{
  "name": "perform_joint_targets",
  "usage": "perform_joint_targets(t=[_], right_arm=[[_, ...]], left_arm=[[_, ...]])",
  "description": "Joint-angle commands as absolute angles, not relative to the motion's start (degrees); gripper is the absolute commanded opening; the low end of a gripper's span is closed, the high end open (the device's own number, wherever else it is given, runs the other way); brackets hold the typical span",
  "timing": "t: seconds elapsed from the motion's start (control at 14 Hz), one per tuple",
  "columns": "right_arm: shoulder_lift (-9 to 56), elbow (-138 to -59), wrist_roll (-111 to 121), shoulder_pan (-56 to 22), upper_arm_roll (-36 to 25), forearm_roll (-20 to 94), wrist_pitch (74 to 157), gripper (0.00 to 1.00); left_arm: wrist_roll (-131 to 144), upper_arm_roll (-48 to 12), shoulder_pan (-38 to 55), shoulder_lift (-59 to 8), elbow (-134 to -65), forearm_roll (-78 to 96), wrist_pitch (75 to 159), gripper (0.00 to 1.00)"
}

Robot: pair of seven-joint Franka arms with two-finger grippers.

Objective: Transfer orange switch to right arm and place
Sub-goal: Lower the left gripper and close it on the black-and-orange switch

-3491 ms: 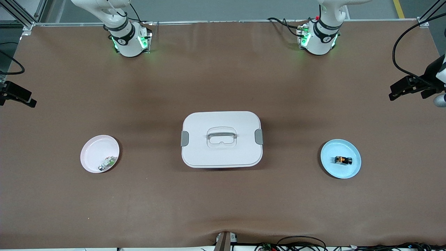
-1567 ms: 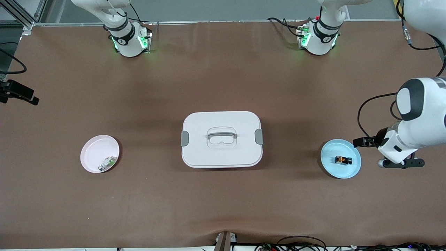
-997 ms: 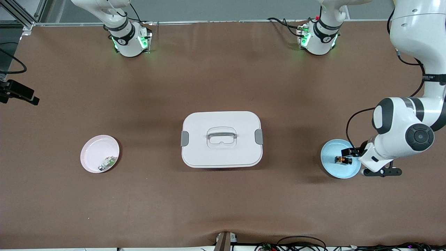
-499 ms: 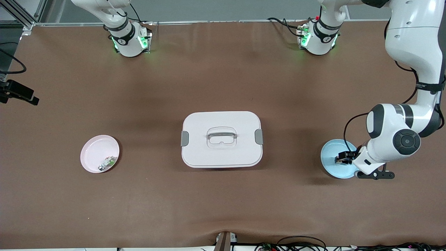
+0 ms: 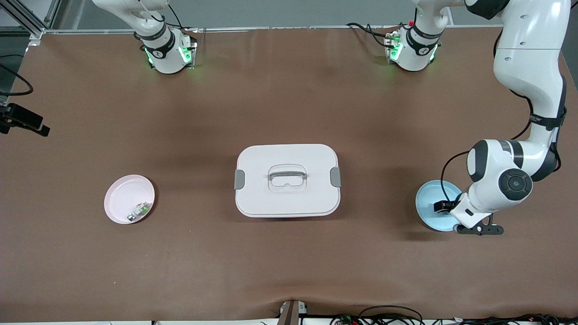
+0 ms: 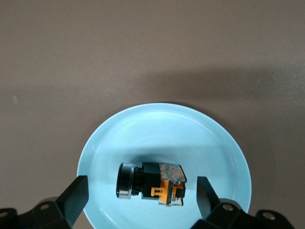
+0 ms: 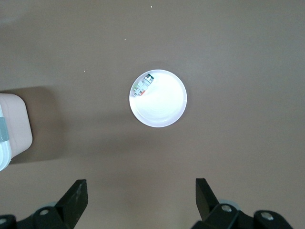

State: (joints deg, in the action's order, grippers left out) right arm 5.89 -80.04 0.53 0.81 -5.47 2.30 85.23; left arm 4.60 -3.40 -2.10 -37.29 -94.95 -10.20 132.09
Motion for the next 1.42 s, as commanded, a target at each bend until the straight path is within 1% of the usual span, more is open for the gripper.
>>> perform_joint_targets(t=[0.0, 0.78, 1.35], right_arm=[[4.57, -81.30, 0.70, 1.84, -5.19, 3.34, 85.69, 1.00], [4.57, -81.30, 0.70, 1.93, -5.19, 3.34, 85.61, 1.00], [4.57, -81.30, 0.70, 2.02, -5.19, 3.34, 85.69, 1.00]], left_arm=[[4.40, -3.60, -2.29, -37.35, -95.71, -11.51, 133.24, 1.00], [2.11, -3.60, -2.64, -38.06, -99.31, -11.69, 137.55, 1.00], [1.76, -3.60, -2.72, -39.20, -99.40, -11.69, 139.31, 1.00]])
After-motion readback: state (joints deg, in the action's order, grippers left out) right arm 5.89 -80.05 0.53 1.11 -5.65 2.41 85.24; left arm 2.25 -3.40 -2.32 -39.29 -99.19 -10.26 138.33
